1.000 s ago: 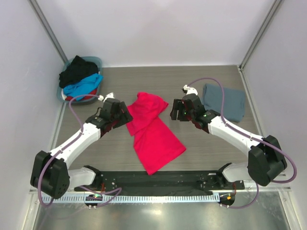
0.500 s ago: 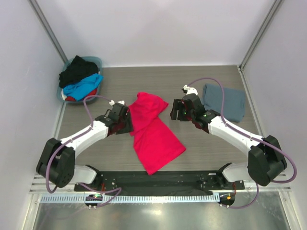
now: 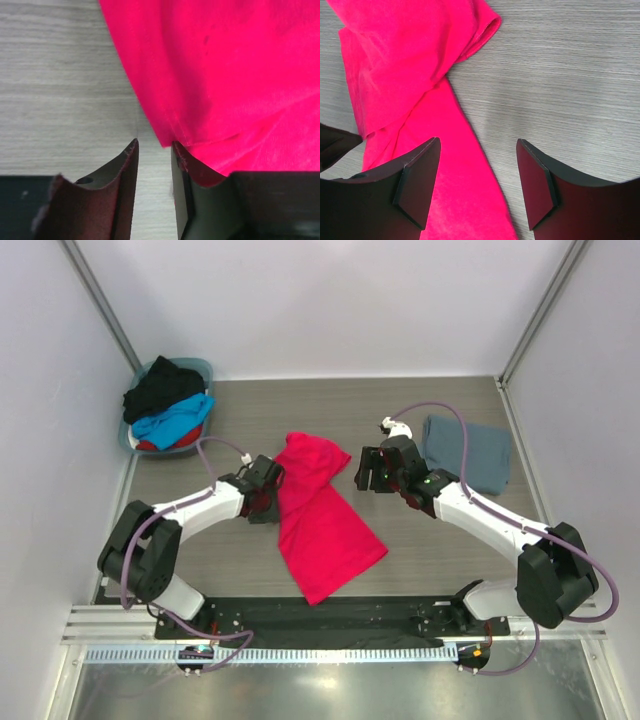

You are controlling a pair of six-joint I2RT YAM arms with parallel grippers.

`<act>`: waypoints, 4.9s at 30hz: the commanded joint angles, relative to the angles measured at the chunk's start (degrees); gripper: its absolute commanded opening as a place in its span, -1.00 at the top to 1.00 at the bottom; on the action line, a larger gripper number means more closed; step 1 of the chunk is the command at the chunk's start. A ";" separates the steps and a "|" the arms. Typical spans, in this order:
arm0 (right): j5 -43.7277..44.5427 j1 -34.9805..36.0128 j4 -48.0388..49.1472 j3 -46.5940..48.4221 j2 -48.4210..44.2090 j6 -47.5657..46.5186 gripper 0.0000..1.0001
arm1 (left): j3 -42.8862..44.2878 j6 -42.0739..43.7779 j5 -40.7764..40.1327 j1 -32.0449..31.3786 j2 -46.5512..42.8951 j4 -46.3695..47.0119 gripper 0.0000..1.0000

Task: Fold and stack the t-shirts
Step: Flatten the tshirt out

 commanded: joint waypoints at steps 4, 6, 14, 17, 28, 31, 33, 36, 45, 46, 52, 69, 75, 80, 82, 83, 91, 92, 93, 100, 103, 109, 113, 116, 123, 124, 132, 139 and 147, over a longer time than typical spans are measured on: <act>-0.11 0.19 0.51 2.17 -0.28 -0.61 -0.36 | 5.46 1.27 -4.90 -3.96 5.69 -1.27 0.37; -0.10 0.28 0.60 2.17 -0.20 -0.53 -0.36 | 6.53 1.35 -7.02 -4.85 7.36 -2.59 0.37; -1.41 0.19 -0.01 0.69 0.25 -0.70 -0.36 | 8.81 2.06 -9.57 -4.51 8.88 -4.35 1.00; -5.10 0.80 -0.19 -2.73 -0.37 0.00 -0.36 | 7.85 2.41 -10.71 -4.42 4.41 -3.39 1.00; 10.69 14.67 -9.05 -6.09 3.85 4.92 -0.49 | -4.54 0.30 -4.47 2.79 -19.94 6.37 1.00; 17.80 18.55 -13.88 -7.22 1.93 8.07 -0.49 | -5.69 -0.14 -5.96 2.97 -23.64 6.20 1.00; 17.13 19.78 -14.60 -8.89 -0.18 8.96 -0.43 | -5.78 -0.67 -7.54 3.05 -24.79 5.58 1.00; 16.77 21.18 -15.12 -10.57 -3.44 10.98 -0.31 | -6.30 -1.54 -10.61 3.14 -27.77 4.62 0.99; 16.68 24.18 -16.45 -7.94 6.38 11.34 -0.25 | -11.57 -4.09 -19.67 3.14 -45.62 3.38 1.00; 16.68 24.27 -16.45 -7.67 7.09 11.43 -0.22 | -11.75 -4.18 -19.85 3.05 -46.32 3.04 1.00; 19.58 24.01 -17.41 -4.96 6.76 9.85 0.94 | -11.23 -4.80 -21.17 3.14 -48.35 2.15 1.00; 20.91 3.71 -22.69 13.40 -7.24 0.88 0.94 | 22.58 -6.22 -30.92 3.14 -50.29 -24.28 1.00; 21.25 -2.88 -16.39 15.72 -0.55 3.42 0.97 | 29.91 -4.19 -39.00 3.05 -45.71 -25.89 1.00; 13.09 -7.37 -11.97 15.62 2.96 1.94 0.58 | 28.77 -1.46 -32.54 3.14 -42.47 -25.44 1.00; 10.20 -7.28 -11.97 15.36 4.46 2.54 0.31 | 24.75 -1.37 -23.06 3.14 -40.28 -25.19 0.95; 9.05 -7.37 -10.75 14.92 4.72 2.72 0.23 | 22.29 -1.37 -19.71 3.05 -40.00 -24.14 0.78; 2.54 -7.20 -8.63 10.97 3.15 1.15 -0.04 | -0.40 -5.32 4.38 2.44 -37.56 -9.19 -0.95; 1.75 -7.20 -8.45 10.61 2.62 0.71 -0.05 | -1.11 -5.41 4.67 1.57 -36.41 -9.10 -0.91; 0.96 -7.20 -8.28 9.74 1.40 0.36 -0.04 | -1.55 -5.33 4.41 0.17 -34.92 -8.75 -0.88; -2.74 -6.58 -6.96 7.80 -0.37 -0.70 -0.07 | 1.77 -5.15 -8.50 -15.48 -21.73 -8.66 -0.93; -3.35 -6.67 -6.78 7.36 -0.02 -0.70 -0.06 | 5.55 -3.14 -14.56 -16.11 -16.11 -8.66 -0.75; -4.58 -6.58 -6.69 7.45 -0.19 -0.70 -0.06 | 15.74 -0.49 -20.91 -16.11 -1.78 -13.05 -0.57; -4.67 -6.58 -6.69 7.09 -0.98 -0.70 -0.06 | 19.09 0.39 -22.22 -15.76 4.55 -14.02 -0.38; -5.46 -6.49 -6.78 7.01 -1.34 -0.79 -0.06 | 19.36 0.48 -21.70 -14.27 7.02 -13.49 -0.24; -9.59 -6.05 -6.69 6.13 -0.64 -1.67 -0.20 | 13.06 0.66 -15.65 -3.23 -1.74 -7.70 1.00; -10.29 -5.01 -6.61 5.95 -0.20 -1.84 -0.26 | 11.38 0.04 -13.63 -0.92 -4.03 -6.04 1.00; -10.56 7.12 -6.87 6.21 5.60 -6.06 -0.42 | -5.95 -5.94 -12.72 9.38 -26.63 6.81 1.00; -7.75 10.38 -5.48 8.23 12.98 -6.59 -0.40 | -7.54 -6.03 -11.86 9.38 -29.46 6.81 1.00; -9.39 10.38 -0.10 13.24 19.13 -6.42 -0.03 | -7.88 -5.68 -9.66 9.38 -27.25 6.72 1.00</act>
